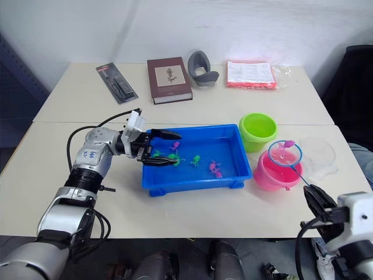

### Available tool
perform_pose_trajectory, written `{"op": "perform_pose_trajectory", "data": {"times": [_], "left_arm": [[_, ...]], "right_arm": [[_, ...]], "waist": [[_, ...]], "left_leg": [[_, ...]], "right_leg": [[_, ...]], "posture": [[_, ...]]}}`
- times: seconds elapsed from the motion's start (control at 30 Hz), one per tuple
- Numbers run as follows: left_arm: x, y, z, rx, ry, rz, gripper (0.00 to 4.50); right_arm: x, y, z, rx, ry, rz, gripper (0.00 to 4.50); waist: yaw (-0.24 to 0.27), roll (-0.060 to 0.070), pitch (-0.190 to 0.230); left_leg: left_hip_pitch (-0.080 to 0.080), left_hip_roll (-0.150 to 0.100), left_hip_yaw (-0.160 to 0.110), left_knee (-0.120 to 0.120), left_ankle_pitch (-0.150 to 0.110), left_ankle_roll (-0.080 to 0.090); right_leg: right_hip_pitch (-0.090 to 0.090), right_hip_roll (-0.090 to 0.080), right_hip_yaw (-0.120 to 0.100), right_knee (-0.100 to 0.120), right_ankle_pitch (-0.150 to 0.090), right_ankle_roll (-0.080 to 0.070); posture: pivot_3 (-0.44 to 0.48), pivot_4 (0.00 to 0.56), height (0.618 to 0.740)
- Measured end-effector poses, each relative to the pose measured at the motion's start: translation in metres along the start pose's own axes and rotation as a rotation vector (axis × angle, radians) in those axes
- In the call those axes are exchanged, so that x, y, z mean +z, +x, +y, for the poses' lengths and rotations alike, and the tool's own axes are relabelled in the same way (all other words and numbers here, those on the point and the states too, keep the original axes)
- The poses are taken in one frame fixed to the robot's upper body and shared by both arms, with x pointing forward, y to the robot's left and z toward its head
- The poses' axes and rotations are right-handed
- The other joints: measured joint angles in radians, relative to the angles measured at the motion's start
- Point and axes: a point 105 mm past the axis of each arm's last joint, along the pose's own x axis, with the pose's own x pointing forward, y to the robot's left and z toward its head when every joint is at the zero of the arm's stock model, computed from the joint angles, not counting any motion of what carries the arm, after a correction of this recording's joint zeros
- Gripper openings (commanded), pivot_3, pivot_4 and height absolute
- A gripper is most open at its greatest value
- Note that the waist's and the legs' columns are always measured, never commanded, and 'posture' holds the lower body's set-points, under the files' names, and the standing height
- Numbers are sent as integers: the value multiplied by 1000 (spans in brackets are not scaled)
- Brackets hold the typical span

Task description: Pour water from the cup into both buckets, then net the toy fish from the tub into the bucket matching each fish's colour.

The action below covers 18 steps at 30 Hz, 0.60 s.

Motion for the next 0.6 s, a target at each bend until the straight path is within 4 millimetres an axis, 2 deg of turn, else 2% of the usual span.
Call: {"op": "perform_pose_trajectory", "data": {"times": [0.1,0.3,0.47,0.6], "left_arm": [[1,5,0,-18,3,-10,4457],[1,8,-1,-27,1,-15,4457],[-4,10,-5,-35,-20,-24,4457],[-4,15,-7,-48,-25,-35,4457]], "right_arm": [[-3,-8,-2,-4,-110,20,0],[-5,-10,-8,-27,-315,22,0],[-17,-6,-23,-49,-637,69,0],[-17,0,-30,-80,-847,49,0]], "waist": [[-1,0,0],[2,0,0],[2,0,0],[1,0,0]], "left_leg": [[1,0,0,-1,0,0],[1,0,0,0,0,0],[1,0,0,0,0,0],[1,0,0,0,0,0]], "right_leg": [[0,1,0,0,0,0],[0,0,1,0,0,0],[0,0,1,0,0,0],[0,0,1,0,0,0]], "posture": [[0,150,740],[0,150,740],[0,150,740],[0,150,740]]}}
